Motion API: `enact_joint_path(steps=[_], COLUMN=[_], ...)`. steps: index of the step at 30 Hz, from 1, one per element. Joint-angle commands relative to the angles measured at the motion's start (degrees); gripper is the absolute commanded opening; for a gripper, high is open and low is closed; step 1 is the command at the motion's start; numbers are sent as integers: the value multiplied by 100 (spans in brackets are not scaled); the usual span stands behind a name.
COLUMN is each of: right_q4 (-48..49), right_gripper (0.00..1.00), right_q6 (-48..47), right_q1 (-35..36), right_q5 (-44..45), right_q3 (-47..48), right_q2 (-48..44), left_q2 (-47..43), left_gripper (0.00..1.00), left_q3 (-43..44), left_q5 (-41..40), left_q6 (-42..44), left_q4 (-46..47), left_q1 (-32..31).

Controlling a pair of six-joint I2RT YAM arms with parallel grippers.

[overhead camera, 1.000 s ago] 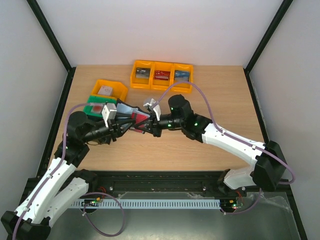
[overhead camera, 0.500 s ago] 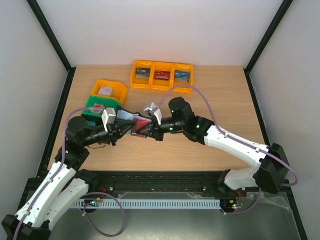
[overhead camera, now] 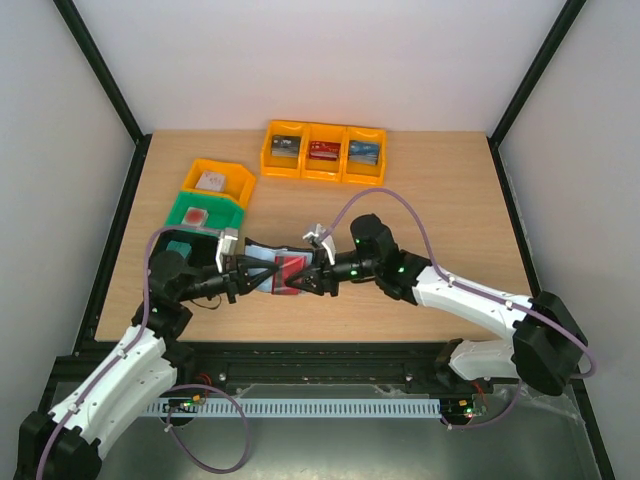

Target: Take the credit cards out of the card holder

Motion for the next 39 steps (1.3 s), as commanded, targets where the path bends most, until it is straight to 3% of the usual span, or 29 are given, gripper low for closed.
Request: enact_joint_path(steps=[1,10,17,22,31,33,35,39], right_q4=[711,444,310,302,94,91,89,83], right_gripper=[35,33,2,2,2,2,2,6], right_q6=[182,-49,-61,-145,-250,-254,-255,-278], right_q1=[-273,-377,-395,-401,-392,-400,-397,-397], right_q5=[-468,-877,-1037,-1084,-1250,-1266,-1266,-1286], right_q3=[-194,-210,-122,-103,58,73,97,99], right_q2=[-161,-331,-295,-330,-304,-322,-334,-351], left_q2=[-65,-36,-43,-113,-127,-125,-129,-134], left_gripper=[2,2,2,2,22,17,4,2], left_q3=[-44,-68,-64,17,18,13,22,44], left_q5=[270,269,279,557,494,490,451,400], left_q6=[-320,-165,-69,286,554,603,641,639], left_q4=[598,497,414,125,-171,-211,-235,-274], left_q1=[74,116,142,134,140,143,143,140])
